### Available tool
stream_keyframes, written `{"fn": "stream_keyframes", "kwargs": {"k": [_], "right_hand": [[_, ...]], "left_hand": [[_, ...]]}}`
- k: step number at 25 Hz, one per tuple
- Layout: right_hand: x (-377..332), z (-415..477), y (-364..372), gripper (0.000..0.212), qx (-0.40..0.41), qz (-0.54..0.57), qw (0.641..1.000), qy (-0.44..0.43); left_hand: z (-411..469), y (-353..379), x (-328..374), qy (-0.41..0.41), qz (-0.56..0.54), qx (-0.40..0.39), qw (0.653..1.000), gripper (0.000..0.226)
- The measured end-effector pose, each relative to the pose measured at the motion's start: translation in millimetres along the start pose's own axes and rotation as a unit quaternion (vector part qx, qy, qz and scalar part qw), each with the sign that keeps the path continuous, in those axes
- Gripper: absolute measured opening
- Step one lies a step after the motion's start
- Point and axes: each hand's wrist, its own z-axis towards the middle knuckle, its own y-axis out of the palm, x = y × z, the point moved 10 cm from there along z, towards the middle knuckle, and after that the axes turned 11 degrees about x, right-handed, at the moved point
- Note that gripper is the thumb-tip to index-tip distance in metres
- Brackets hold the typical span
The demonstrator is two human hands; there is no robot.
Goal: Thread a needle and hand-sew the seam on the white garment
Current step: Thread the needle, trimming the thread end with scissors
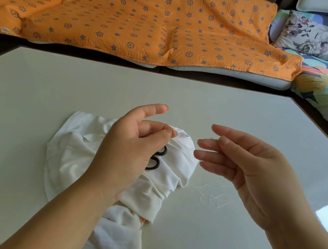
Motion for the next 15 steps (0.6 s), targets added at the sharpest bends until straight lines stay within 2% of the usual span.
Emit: {"fn": "stream_keyframes", "kwargs": {"k": [8,12,13,15], "right_hand": [[-6,-1,-1,0.019,-0.005,0.012,1.0,-0.017],[-13,-3,-4,0.019,0.018,-0.036,0.995,-0.091],[-15,-3,-3,0.019,0.023,-0.048,0.992,-0.113],[-19,-5,-3,0.02,0.036,-0.076,0.984,-0.156]], "left_hand": [[2,-4,3,0.006,-0.01,0.021,1.0,0.033],[6,-11,-7,0.01,0.059,0.05,0.997,0.034],[6,-17,-8,0.027,0.104,0.081,0.991,0.035],[-3,-30,18,0.159,0.199,0.176,0.951,0.033]]}}
